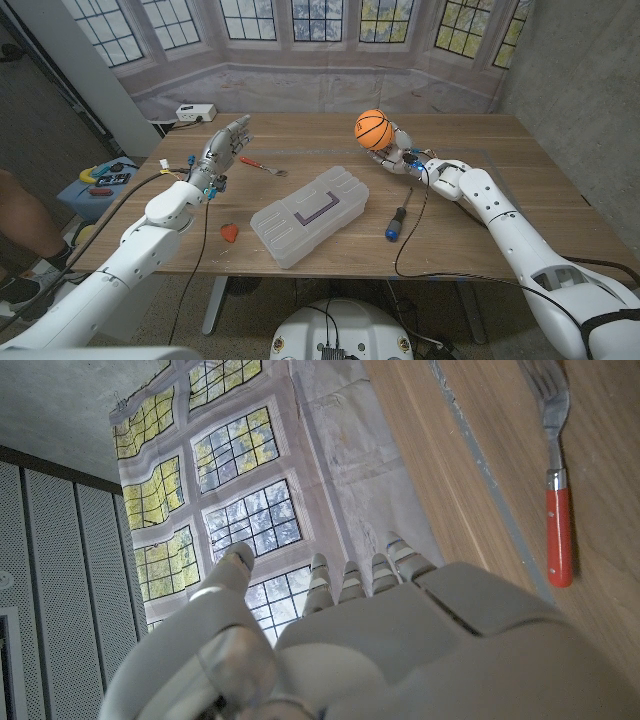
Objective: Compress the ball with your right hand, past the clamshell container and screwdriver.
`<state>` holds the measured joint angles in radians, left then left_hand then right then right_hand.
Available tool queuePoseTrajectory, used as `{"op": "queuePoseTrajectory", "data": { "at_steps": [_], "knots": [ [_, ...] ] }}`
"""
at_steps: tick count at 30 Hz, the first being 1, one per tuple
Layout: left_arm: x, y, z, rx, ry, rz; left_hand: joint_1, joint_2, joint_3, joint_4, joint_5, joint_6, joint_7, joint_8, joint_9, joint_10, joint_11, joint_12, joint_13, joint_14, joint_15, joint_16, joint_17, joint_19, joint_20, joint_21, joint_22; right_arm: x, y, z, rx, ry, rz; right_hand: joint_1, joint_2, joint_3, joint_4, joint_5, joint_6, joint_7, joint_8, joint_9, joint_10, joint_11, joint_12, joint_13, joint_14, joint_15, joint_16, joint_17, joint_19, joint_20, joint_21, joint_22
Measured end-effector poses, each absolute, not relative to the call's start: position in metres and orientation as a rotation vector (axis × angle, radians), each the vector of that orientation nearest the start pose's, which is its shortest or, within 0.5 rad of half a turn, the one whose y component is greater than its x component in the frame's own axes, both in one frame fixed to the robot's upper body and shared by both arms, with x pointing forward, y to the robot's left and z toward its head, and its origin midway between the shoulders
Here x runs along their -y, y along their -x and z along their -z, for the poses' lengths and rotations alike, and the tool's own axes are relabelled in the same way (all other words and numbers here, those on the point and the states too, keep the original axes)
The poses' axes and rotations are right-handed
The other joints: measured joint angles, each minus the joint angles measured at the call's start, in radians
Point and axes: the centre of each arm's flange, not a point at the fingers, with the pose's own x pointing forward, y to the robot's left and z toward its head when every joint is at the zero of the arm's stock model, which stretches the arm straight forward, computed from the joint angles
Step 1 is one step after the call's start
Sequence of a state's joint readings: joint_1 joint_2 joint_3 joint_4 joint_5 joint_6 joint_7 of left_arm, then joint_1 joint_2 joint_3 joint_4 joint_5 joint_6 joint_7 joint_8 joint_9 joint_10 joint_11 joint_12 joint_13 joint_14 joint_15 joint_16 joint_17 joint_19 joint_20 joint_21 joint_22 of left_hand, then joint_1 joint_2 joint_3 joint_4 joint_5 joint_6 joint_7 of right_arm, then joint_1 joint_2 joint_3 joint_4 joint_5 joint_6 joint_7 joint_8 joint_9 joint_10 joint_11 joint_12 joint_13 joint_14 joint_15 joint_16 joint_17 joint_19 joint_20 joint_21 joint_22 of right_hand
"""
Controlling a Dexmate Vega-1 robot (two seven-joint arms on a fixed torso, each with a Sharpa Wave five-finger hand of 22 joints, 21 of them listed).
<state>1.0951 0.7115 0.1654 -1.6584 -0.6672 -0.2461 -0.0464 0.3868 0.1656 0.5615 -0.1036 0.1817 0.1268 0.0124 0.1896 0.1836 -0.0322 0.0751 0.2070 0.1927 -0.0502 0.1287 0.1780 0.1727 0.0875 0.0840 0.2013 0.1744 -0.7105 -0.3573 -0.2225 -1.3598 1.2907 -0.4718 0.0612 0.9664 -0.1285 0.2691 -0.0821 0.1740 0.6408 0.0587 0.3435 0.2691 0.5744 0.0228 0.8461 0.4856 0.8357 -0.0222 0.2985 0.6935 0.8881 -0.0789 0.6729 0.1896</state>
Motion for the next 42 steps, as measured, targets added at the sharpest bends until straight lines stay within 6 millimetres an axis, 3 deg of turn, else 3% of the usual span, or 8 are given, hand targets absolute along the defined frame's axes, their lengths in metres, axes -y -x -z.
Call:
{"op": "queuePoseTrajectory", "data": {
  "at_steps": [7,11,24,33,42],
  "knots": [
    [-0.340,-0.567,0.001,0.683,-0.076,0.227,0.000,0.000,0.000,0.000,0.000,0.000,0.000,0.000,0.000,0.000,0.000,0.000,0.000,-0.004,0.004,0.000,0.000,0.000,0.000,0.000,0.000,0.205,-0.666,-0.012,0.081,-0.713,-0.628,-0.010,0.010,-0.004,0.004,0.004,-0.014,0.006,-0.008,-0.001,-0.005,-0.004,-0.015,-0.014,-0.011,-0.012,-0.025,-0.017,-0.031,0.018,-0.004,-0.004],
    [-0.339,-0.568,0.001,0.680,-0.077,0.230,0.000,0.000,0.000,0.000,0.000,0.000,0.000,0.000,0.000,0.000,0.000,0.000,0.000,-0.004,0.004,0.000,0.000,0.000,0.000,0.000,0.000,0.209,-0.667,-0.006,0.078,-0.724,-0.629,-0.015,0.015,-0.012,0.005,0.004,-0.023,0.013,-0.015,-0.003,-0.026,0.007,-0.026,-0.022,-0.017,-0.019,-0.033,-0.020,-0.041,0.035,-0.005,-0.006],
    [-0.336,-0.569,0.001,0.678,-0.073,0.230,0.000,0.000,0.000,0.000,0.000,0.000,0.000,0.000,0.000,0.000,0.000,0.000,0.000,-0.004,0.004,0.000,0.000,0.000,0.000,0.000,0.000,0.217,-0.668,-0.003,0.087,-0.735,-0.639,-0.033,0.033,-0.025,0.008,0.004,-0.047,0.025,-0.036,-0.005,-0.050,0.022,-0.051,-0.041,-0.035,-0.036,-0.063,-0.035,-0.058,0.053,-0.012,-0.011],
    [-0.332,-0.571,-0.002,0.678,-0.072,0.234,0.000,0.000,0.000,0.000,0.000,0.000,0.000,0.000,0.000,0.000,0.000,0.000,0.000,-0.004,0.004,0.000,0.000,0.000,0.000,0.000,0.000,0.222,-0.668,-0.001,0.093,-0.742,-0.653,-0.047,0.047,-0.039,0.010,0.003,-0.075,0.036,-0.052,-0.009,-0.086,0.043,-0.076,-0.055,-0.036,-0.036,-0.080,-0.046,-0.069,0.070,-0.023,-0.011],
    [-0.330,-0.573,-0.001,0.672,-0.073,0.230,0.000,0.000,0.000,0.000,0.000,0.000,0.000,0.000,0.000,0.000,0.000,0.000,0.000,0.001,0.008,0.000,0.000,0.000,0.000,0.000,0.000,0.225,-0.670,-0.001,0.093,-0.744,-0.671,-0.066,0.066,-0.061,0.021,0.003,-0.106,0.048,-0.074,-0.009,-0.136,0.065,-0.104,-0.065,-0.080,-0.005,-0.095,-0.055,-0.089,0.090,-0.035,-0.011]
  ]
}}
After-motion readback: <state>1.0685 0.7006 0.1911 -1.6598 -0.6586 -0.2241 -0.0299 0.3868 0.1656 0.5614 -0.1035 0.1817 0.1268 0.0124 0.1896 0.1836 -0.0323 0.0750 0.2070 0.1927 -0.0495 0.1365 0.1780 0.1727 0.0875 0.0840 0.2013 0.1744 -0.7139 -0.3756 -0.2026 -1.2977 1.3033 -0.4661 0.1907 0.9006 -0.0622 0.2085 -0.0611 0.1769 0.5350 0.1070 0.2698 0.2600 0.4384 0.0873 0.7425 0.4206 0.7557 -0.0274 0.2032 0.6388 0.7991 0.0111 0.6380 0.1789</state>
